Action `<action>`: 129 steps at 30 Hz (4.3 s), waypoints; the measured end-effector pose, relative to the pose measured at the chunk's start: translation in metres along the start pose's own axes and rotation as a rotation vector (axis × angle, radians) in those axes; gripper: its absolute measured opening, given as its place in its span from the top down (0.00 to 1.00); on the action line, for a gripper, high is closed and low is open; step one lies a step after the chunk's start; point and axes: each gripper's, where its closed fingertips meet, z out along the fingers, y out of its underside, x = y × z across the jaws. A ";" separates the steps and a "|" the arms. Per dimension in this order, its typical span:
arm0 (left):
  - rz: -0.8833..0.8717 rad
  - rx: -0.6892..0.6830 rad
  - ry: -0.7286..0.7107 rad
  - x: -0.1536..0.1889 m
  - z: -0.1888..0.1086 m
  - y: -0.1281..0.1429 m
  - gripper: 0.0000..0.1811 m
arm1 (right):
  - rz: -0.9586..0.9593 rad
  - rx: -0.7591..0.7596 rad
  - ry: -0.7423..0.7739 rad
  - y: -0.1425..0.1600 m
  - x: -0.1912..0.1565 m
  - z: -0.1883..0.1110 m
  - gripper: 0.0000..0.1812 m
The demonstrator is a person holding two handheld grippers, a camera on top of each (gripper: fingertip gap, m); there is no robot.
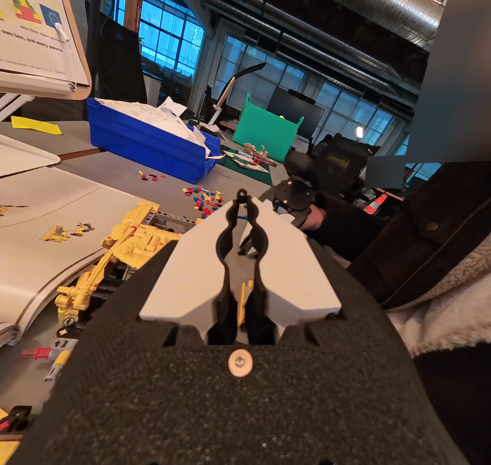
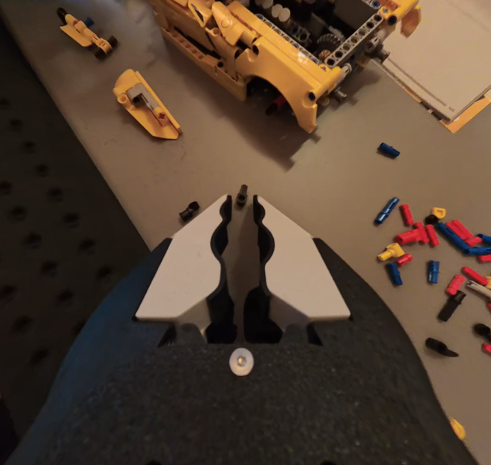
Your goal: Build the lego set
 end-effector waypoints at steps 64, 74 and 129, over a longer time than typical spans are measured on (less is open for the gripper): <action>0.183 -0.331 0.144 0.032 0.015 0.066 0.96 | -0.169 0.155 -0.663 -0.138 -0.083 -0.005 0.97; 0.248 -0.355 0.143 0.033 0.012 0.071 0.97 | -0.195 0.166 -0.632 -0.137 -0.086 -0.001 0.97; 0.194 -0.273 -0.011 0.004 0.009 0.049 0.88 | -0.133 -0.051 -0.280 -0.005 -0.004 0.008 0.90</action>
